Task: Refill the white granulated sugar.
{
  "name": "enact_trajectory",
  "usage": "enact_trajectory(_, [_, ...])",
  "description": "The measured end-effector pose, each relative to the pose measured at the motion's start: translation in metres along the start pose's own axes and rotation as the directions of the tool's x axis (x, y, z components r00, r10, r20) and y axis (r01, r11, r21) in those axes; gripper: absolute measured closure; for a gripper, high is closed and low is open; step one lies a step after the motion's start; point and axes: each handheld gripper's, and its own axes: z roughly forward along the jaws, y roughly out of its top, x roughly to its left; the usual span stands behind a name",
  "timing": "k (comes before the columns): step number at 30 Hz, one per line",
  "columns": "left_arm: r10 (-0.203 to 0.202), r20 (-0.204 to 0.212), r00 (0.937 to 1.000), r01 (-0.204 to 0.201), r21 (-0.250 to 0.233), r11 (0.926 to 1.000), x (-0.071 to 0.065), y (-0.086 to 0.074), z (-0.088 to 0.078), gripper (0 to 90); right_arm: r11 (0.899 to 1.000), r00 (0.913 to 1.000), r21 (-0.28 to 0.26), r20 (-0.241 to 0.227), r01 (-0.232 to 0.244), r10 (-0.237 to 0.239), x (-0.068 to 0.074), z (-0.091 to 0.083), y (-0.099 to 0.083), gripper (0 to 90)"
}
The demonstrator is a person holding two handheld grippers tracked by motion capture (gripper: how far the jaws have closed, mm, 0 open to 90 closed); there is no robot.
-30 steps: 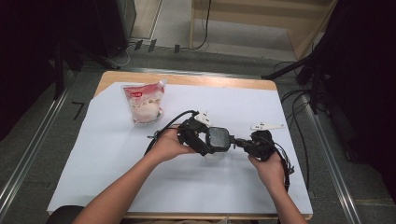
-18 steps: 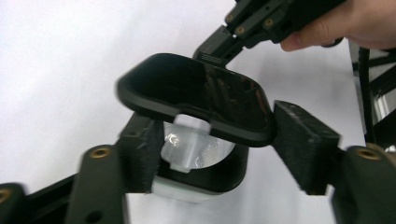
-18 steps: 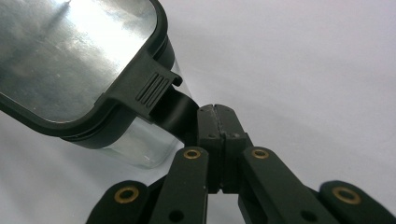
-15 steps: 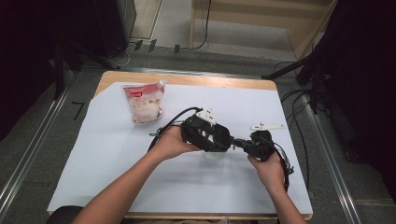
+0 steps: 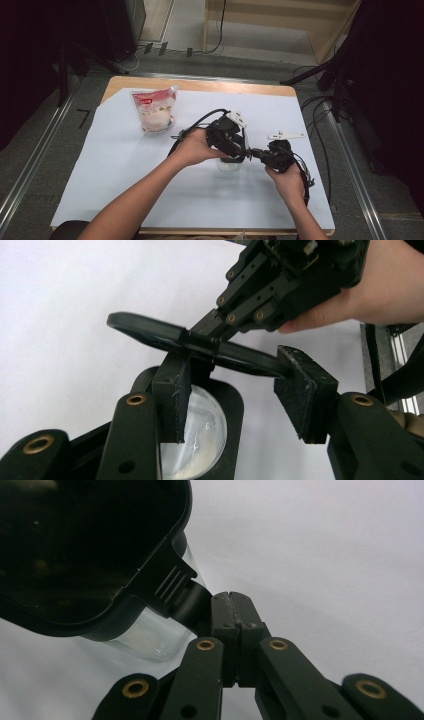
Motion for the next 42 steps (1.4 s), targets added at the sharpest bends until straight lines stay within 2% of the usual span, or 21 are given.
enact_trajectory(4, [0.004,0.014,0.9999,-0.004,0.008,1.0,-0.001,0.006,0.004,50.1,1.0,1.0,0.004,-0.007,-0.007,0.007,0.001,0.0,0.0,90.0])
enact_trajectory(8, [0.011,0.026,0.9996,-0.012,0.018,0.9998,-0.003,0.011,0.008,50.2,1.0,0.9999,0.004,-0.009,0.006,-0.006,0.004,0.002,0.0,90.0])
enact_trajectory(15, [0.003,0.039,0.9992,-0.004,0.013,0.9999,-0.006,0.012,0.011,50.9,1.0,0.9998,0.001,-0.017,0.006,-0.006,0.004,0.002,0.0,90.0])
enact_trajectory(18, [0.016,0.045,0.9988,-0.017,0.019,0.9997,-0.007,0.012,0.013,51.6,1.0,0.9998,-0.007,-0.02,0.008,-0.008,0.004,0.002,0.0,90.0])
enact_trajectory(20, [0.008,0.043,0.999,-0.008,0.013,0.9999,-0.008,0.01,0.012,51.6,1.0,0.9995,-0.014,-0.03,-0.001,0.001,0.004,-0.001,0.0,90.0])
enact_trajectory(25, [-0.012,0.055,0.9984,0.012,0.002,0.9999,-0.005,0.005,0.003,50.9,0.999,0.9988,-0.03,-0.047,-0.017,0.015,0.007,-0.012,-0.005,90.0])
enact_trajectory(28, [-0.007,0.051,0.9987,0.007,0.002,1.0,-0.005,0.002,-0.003,49.3,1.0,0.9984,-0.026,-0.054,-0.015,0.013,0.011,-0.019,-0.011,90.0])
enact_trajectory(34, [-0.024,0.044,0.9988,0.024,-0.005,0.9997,-0.001,-0.006,-0.018,48.5,1.0,0.9978,-0.023,-0.066,-0.009,0.007,0.018,-0.019,-0.015,90.0])
enact_trajectory(36, [-0.04,0.04,0.9984,0.041,-0.019,0.999,0.001,-0.01,-0.025,48.3,1.0,0.9977,-0.018,-0.068,-0.004,0.003,0.021,-0.017,-0.016,90.0])
enact_trajectory(42, [-0.069,0.021,0.9974,0.07,-0.03,0.9971,0.008,-0.024,-0.037,48.4,1.0,0.9966,0.001,-0.083,-0.002,0.002,0.022,-0.017,-0.019,90.0])
